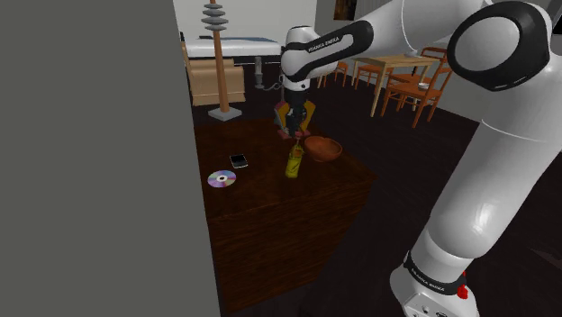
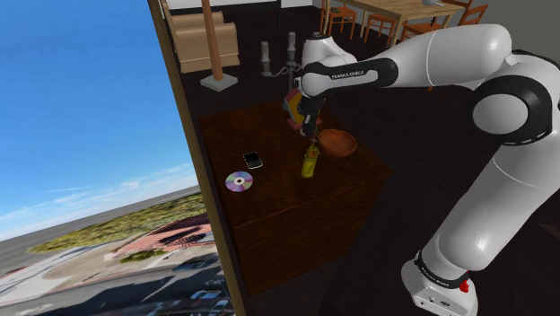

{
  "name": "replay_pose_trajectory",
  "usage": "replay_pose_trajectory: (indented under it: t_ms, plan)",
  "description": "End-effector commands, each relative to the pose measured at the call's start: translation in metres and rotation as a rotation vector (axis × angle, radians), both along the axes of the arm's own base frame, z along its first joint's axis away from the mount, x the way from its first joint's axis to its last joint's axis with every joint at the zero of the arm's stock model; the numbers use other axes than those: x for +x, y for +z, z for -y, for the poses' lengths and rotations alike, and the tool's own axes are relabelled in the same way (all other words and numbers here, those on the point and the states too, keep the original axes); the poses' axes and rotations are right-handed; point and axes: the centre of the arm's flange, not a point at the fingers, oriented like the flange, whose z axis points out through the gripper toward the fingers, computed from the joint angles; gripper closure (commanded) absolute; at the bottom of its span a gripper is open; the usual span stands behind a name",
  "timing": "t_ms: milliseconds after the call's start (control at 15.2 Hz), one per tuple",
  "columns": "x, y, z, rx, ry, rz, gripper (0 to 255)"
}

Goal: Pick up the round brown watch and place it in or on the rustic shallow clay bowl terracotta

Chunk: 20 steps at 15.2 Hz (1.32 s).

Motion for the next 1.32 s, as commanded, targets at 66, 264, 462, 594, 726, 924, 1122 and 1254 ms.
replay_pose_trajectory:
  t_ms: [66, 264, 462, 594, 726, 924, 1122, 1254]
  plan:
    - [-0.013, -0.002, 0.038, 0.0, 0.001, 0.0, 255]
    - [-0.025, -0.002, 0.076, 0.0, 0.001, 0.0, 255]
    - [-0.036, -0.001, 0.114, 0.0, 0.001, 0.0, 255]
    - [-0.044, -0.001, 0.139, 0.0, 0.001, 0.0, 255]
    - [-0.05, -0.001, 0.16, 0.0, 0.001, 0.0, 255]
    - [-0.05, -0.017, 0.16, 0.0, 0.001, 0.0, 255]
    - [-0.05, -0.032, 0.16, 0.0, 0.001, 0.0, 255]
    - [-0.05, -0.043, 0.16, 0.0, 0.001, 0.0, 255]
